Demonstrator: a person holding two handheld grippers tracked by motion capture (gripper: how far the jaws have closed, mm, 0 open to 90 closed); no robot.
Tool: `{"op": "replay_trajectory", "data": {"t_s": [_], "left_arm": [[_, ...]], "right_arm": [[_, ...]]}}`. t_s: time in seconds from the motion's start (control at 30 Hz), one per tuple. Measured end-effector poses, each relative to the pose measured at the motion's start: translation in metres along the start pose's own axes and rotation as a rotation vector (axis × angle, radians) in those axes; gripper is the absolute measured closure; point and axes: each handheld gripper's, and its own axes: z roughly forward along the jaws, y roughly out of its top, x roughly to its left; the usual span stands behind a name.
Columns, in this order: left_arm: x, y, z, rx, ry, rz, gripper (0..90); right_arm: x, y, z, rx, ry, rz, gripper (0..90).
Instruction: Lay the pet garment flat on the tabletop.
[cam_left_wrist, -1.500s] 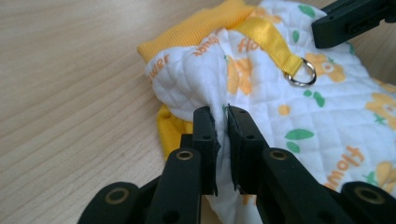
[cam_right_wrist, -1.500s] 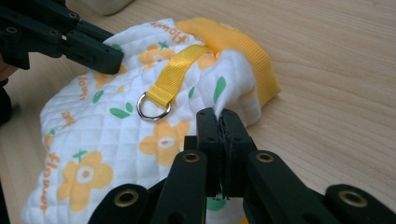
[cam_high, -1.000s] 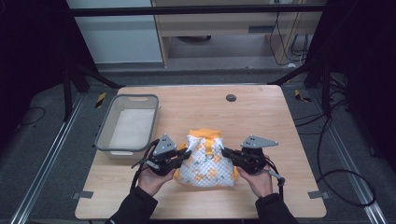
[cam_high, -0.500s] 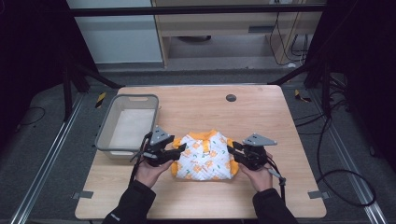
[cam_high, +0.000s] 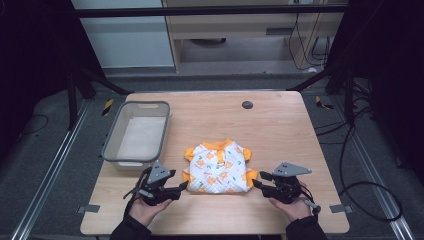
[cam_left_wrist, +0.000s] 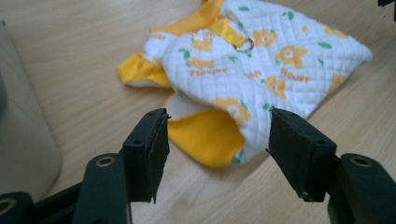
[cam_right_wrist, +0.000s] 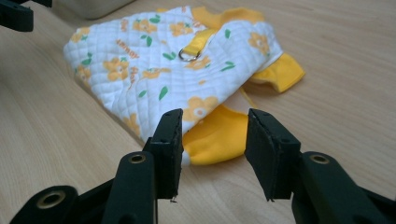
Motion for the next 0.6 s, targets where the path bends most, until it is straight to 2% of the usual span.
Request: {"op": "replay_trajectory", "data": {"t_s": [0.03, 0.07, 0.2, 0.27, 0.4, 0.5, 0.6], "left_arm": [[0.000, 0.000, 0.000, 0.000, 0.000, 0.000, 38.5], [-0.001, -0.007, 0.004, 0.031, -0.005, 0.002, 38.8], [-0.004, -0.012, 0.011, 0.050, -0.020, 0.005, 39.8], [-0.009, -0.014, 0.016, 0.063, -0.021, 0.032, 43.2], [-0.013, -0.014, 0.022, 0.071, -0.035, 0.049, 47.5], [-0.016, -0.014, 0.028, 0.084, -0.041, 0.061, 49.2], [-0.015, -0.017, 0.039, 0.122, -0.045, 0.067, 54.3]], "right_arm": [[0.000, 0.000, 0.000, 0.000, 0.000, 0.000, 56.3], [0.002, -0.004, 0.004, 0.017, 0.017, -0.003, 56.3], [0.006, -0.007, 0.010, 0.038, 0.039, -0.010, 56.5], [0.011, -0.010, 0.017, 0.057, 0.064, -0.031, 55.9], [0.015, -0.013, 0.026, 0.081, 0.087, -0.035, 55.4], [0.019, -0.015, 0.033, 0.108, 0.093, -0.059, 54.9], [0.021, -0.016, 0.040, 0.137, 0.083, -0.080, 57.5]]}}
